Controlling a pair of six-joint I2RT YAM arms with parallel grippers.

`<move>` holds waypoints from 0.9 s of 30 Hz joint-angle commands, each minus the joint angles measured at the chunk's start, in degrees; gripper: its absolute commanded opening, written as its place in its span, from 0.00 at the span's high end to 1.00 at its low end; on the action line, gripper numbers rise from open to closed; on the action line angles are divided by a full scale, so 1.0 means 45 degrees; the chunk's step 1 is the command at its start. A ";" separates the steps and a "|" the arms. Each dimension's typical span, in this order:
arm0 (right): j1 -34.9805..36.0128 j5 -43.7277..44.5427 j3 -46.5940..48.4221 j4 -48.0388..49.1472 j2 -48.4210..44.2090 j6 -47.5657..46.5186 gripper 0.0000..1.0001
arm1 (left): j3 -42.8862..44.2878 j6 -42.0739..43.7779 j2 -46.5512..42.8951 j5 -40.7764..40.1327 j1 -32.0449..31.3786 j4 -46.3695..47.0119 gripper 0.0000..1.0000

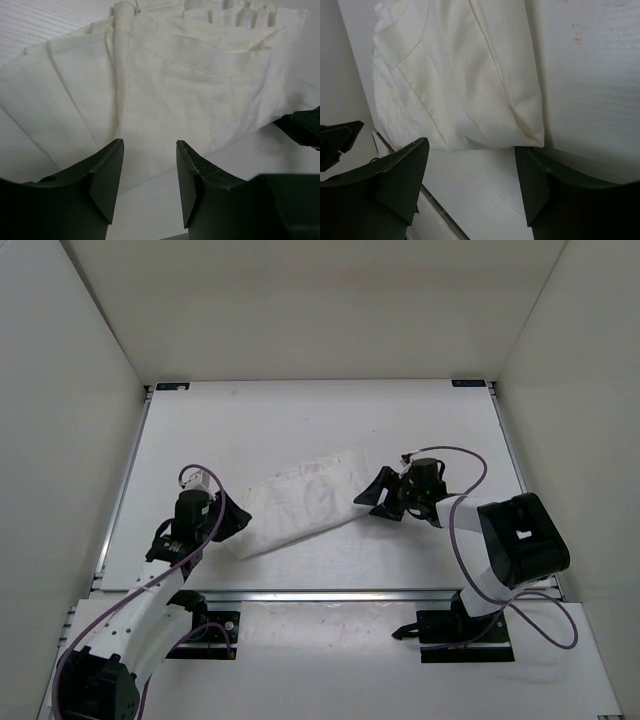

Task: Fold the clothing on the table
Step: Fold the skirt

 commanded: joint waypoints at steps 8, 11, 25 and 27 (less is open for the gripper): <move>-0.0090 0.0757 0.0778 0.0924 0.1387 0.0924 0.57 | -0.0467 -0.0058 -0.0531 0.0612 -0.0224 -0.1339 0.43; -0.0266 0.1109 0.1051 0.0963 0.1621 0.1023 0.76 | -0.0877 -0.0253 -0.0942 0.0865 -0.0359 -0.1455 0.43; -0.0441 0.2379 0.1111 -0.0091 0.1076 0.1042 0.38 | -0.1270 -0.0878 -0.1040 0.0534 -0.1434 -0.2060 0.37; -0.0501 0.2437 0.1247 -0.0170 0.1036 0.0984 0.38 | -0.1347 -0.1014 -0.0981 0.0593 -0.1590 -0.2119 0.37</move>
